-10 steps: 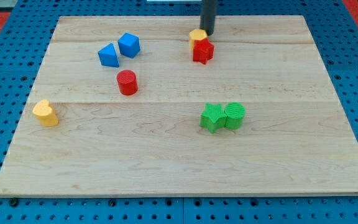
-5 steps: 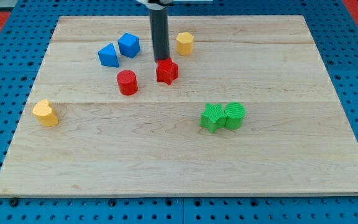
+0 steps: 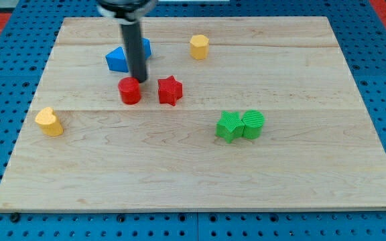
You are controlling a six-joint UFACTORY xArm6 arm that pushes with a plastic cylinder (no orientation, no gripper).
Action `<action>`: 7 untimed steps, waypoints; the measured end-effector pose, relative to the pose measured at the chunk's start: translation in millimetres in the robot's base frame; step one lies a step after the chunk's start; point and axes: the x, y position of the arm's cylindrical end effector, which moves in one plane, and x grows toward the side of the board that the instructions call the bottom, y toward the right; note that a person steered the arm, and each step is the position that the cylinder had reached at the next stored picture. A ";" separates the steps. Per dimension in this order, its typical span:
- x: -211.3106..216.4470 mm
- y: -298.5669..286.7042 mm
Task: Push the red blocks toward the center of the board
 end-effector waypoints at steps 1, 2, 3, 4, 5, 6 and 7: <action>-9.8 -57.4; 22.7 -62.5; 26.9 -6.6; 37.4 29.2; 28.7 -1.9; 57.1 -21.0; 117.8 -45.9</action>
